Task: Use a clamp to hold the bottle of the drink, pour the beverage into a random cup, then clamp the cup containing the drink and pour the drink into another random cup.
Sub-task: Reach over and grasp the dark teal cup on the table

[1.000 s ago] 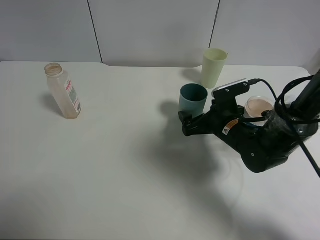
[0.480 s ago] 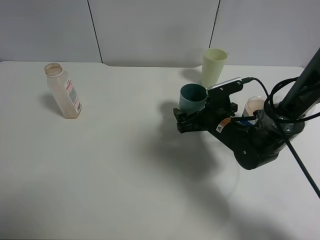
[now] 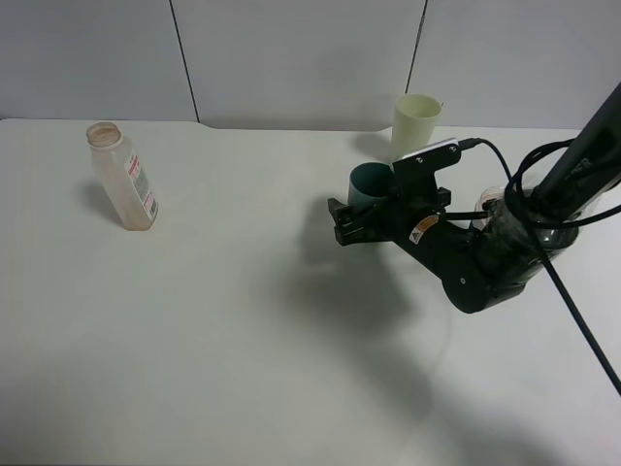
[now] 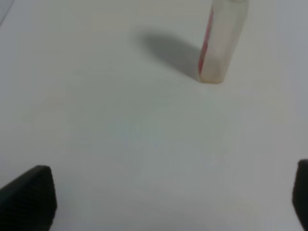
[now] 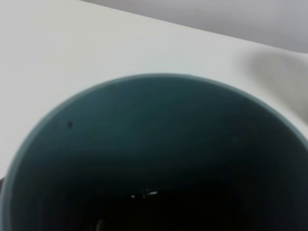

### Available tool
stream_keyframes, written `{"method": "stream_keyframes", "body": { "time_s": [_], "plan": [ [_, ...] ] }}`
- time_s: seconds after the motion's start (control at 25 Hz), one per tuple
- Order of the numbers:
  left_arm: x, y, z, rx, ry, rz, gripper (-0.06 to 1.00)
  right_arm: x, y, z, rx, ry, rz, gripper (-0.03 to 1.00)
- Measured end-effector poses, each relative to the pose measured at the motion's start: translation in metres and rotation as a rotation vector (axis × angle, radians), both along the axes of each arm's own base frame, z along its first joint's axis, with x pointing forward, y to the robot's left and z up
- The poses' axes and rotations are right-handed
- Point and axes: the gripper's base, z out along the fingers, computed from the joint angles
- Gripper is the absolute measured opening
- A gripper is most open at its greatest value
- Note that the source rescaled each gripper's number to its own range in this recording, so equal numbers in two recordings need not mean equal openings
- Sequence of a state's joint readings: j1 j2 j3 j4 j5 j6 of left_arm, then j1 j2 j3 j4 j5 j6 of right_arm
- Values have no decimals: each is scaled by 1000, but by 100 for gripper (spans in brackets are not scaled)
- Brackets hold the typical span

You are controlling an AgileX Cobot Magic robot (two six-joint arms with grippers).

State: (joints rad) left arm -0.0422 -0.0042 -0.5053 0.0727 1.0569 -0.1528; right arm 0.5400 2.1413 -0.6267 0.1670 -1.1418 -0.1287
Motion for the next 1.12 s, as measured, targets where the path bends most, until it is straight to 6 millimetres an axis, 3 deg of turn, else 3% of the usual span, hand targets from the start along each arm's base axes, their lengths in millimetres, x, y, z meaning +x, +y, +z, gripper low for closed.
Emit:
{"method": "stream_keyframes", "body": {
  "time_s": [0.56, 0.8, 1.12],
  "plan": [
    [0, 0, 0, 0, 0, 0, 100, -1, 1, -4, -116, 5, 49, 94],
    [0, 0, 0, 0, 0, 0, 100, -4, 0, -22, -143, 38, 56, 94],
    [0, 0, 0, 0, 0, 0, 100, -2, 0, -18, -110, -28, 48, 91]
  ]
}}
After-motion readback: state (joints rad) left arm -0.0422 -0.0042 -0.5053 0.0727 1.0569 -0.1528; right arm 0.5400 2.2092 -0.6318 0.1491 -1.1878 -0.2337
